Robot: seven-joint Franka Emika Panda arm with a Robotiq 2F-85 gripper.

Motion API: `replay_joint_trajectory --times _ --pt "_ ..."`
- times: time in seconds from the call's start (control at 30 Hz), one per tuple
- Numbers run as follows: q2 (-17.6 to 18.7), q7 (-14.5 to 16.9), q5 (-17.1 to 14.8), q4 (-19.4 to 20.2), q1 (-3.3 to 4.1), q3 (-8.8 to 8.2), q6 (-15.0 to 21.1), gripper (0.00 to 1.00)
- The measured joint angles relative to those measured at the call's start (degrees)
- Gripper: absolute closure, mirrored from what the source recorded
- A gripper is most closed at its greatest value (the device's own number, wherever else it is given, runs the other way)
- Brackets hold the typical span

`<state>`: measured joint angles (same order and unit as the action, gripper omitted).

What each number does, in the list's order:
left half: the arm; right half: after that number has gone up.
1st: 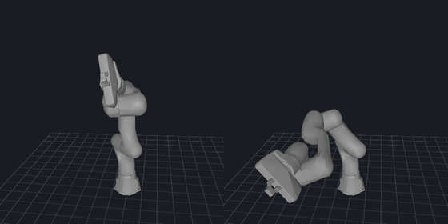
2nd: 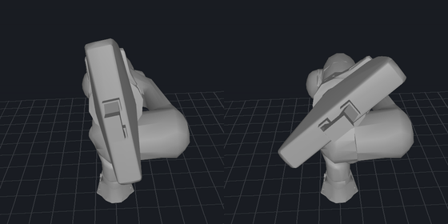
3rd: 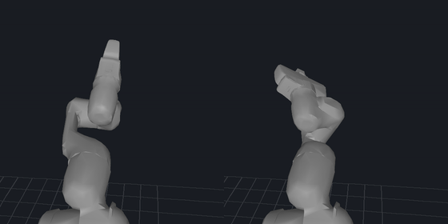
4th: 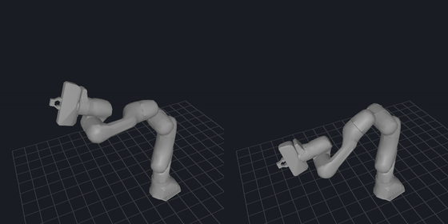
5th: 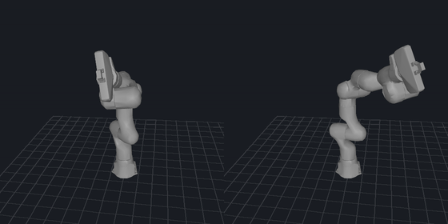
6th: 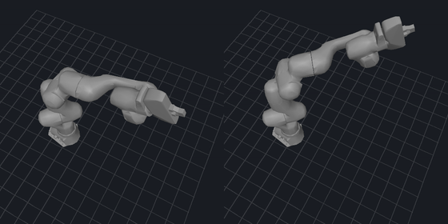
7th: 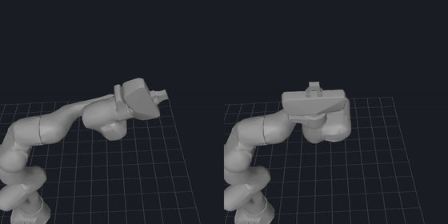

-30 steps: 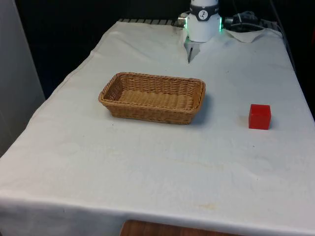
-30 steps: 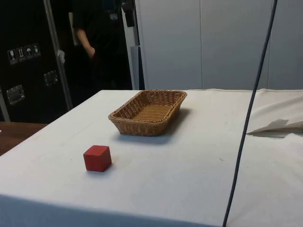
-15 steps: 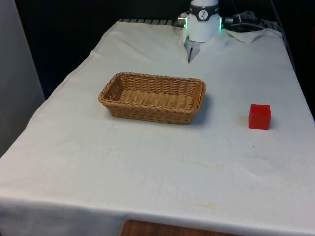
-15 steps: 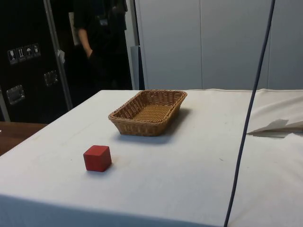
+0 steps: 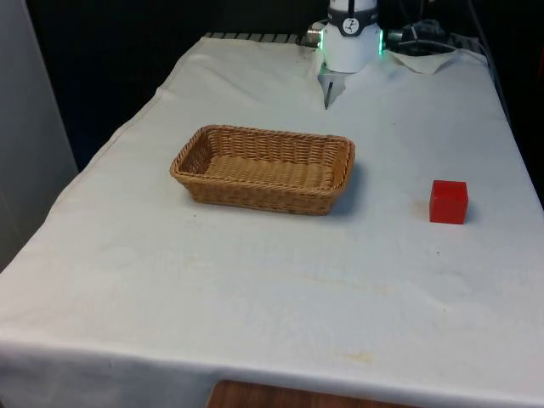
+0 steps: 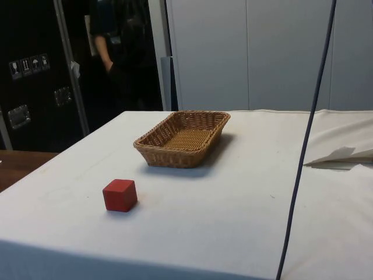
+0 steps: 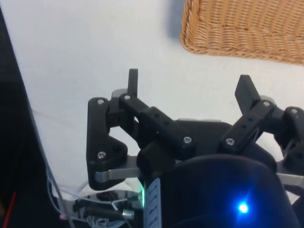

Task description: Pick up the cube and place it into the basket.

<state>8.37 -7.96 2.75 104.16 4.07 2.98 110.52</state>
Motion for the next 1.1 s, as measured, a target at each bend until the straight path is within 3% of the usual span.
replay_joint_trajectory --times 0.73,1.1 --pt "5.4 -7.3 3.6 0.8 0.11 5.27 7.8 0.0" --pt "6.9 -8.8 4.5 2.8 0.11 6.36 13.3 0.0"
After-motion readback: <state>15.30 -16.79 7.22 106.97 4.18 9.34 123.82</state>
